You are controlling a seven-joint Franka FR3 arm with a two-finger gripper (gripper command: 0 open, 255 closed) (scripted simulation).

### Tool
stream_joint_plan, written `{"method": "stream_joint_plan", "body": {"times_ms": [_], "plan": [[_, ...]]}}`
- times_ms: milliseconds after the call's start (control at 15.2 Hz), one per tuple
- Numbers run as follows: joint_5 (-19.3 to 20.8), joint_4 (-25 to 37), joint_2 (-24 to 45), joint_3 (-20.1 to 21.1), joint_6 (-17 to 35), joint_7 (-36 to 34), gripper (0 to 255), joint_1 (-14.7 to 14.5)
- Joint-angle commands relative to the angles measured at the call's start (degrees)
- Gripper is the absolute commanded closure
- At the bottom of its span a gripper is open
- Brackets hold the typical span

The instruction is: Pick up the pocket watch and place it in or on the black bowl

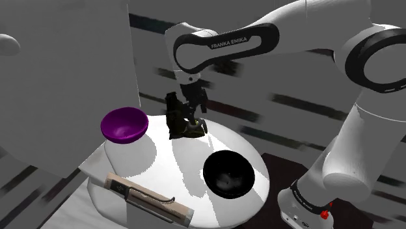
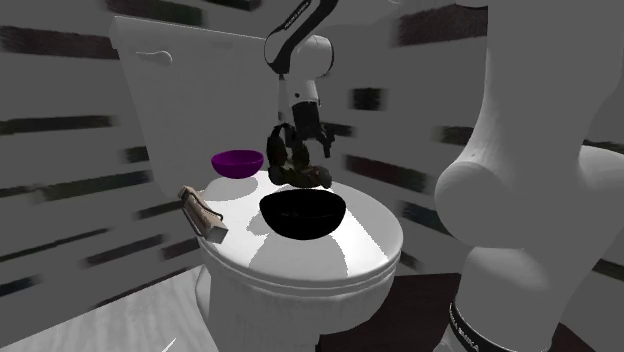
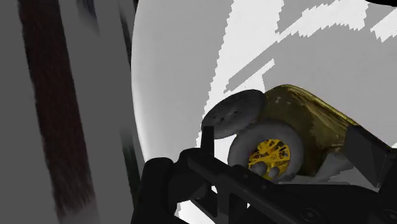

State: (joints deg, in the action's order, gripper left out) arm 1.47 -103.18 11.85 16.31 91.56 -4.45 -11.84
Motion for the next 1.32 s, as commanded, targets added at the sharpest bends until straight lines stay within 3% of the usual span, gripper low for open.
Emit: {"method": "stream_joint_plan", "body": {"times_ms": [0,528,990,1056,1254], "plan": [[1.82,3.79,6.17,0.15,1.98,-0.10,0,-0.90],[1.76,-2.86,5.46,0.01,7.94,-0.07,0,-0.67],[1.76,-2.85,5.46,0.01,7.93,-0.06,0,-0.67],[1.78,-2.81,5.57,0.01,7.99,-0.11,255,-0.70],[1.78,-3.15,5.48,-0.01,8.25,-0.05,255,-0.65]]}}
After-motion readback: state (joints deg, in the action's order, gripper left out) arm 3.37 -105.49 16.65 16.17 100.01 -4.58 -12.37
